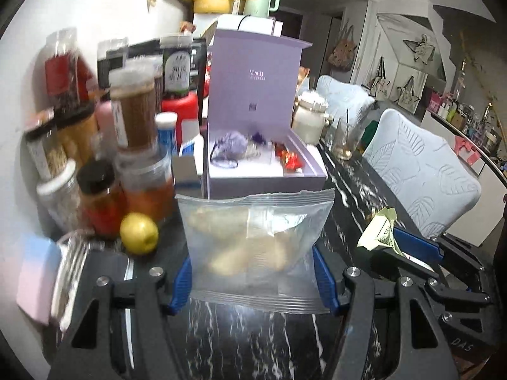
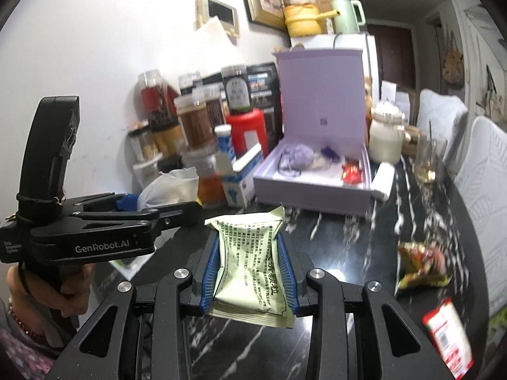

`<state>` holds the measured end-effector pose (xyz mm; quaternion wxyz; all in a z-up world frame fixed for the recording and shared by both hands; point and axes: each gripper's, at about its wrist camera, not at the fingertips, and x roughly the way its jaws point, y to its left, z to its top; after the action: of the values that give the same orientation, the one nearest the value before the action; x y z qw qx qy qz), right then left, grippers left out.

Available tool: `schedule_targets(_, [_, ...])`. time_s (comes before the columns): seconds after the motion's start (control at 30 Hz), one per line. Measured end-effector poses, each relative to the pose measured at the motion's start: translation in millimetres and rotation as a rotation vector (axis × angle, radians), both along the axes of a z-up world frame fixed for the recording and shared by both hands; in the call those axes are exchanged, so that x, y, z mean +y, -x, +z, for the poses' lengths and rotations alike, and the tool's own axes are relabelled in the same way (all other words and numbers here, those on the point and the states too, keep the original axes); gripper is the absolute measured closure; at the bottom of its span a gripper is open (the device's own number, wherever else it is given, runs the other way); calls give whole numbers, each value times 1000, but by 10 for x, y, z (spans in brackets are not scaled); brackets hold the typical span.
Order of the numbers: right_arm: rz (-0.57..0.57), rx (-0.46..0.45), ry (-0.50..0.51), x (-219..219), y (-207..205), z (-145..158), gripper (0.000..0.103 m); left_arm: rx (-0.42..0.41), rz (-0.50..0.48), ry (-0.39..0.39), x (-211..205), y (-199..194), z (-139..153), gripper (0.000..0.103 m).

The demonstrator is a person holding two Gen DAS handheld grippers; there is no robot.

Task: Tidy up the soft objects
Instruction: 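Carry the zip bag and green sachet toward the lavender box with both grippers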

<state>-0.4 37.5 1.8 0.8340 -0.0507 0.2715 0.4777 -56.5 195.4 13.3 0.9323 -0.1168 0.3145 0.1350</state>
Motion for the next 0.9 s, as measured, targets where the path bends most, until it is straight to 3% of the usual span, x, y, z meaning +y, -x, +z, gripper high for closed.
schedule_targets(0.47, [-1,-83,-63,140,-454,485,68,-89,0,-97,160,-510,513,39])
schedule_targets(0.9, [-31,-129,-105,266,-1046,762,68,-129,-40,-94,357,-1161,760,39])
